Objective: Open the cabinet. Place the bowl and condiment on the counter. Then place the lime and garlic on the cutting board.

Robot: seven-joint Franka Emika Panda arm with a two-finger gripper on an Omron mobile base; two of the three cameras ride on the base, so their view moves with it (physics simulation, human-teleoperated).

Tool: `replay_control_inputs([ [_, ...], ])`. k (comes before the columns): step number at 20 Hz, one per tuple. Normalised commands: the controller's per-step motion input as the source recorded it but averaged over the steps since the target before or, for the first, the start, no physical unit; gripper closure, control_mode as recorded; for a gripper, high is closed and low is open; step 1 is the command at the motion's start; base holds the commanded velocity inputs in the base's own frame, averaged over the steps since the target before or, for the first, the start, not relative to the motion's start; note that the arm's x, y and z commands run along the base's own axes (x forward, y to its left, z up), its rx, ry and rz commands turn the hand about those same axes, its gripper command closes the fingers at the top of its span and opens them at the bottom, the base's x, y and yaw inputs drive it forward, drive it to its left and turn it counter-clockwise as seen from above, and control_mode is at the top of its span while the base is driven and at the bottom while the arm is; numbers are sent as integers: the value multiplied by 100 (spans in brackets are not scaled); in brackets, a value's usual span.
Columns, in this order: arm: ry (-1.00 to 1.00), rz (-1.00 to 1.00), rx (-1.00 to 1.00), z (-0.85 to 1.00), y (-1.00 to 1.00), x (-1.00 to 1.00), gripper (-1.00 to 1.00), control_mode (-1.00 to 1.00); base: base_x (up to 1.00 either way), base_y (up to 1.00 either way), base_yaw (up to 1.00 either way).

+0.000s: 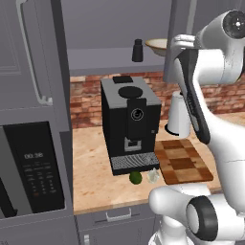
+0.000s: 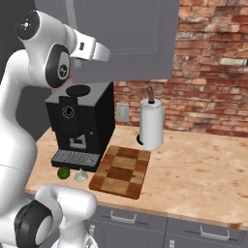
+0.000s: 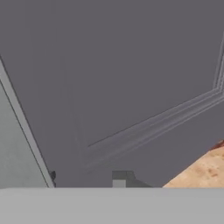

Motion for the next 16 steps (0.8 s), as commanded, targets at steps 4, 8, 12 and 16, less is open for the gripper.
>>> replay_control_inputs([
  [4,-5,0,7,0,-100,-37,100,-100,0,0,0],
  [8,0,0,4,0,-100,-54,100,-100,0,0,0],
  [12,0,0,4,0,-100,-58,100,-100,0,0,0],
  [16,0,0,4,0,-100,-52,100,-100,0,0,0],
])
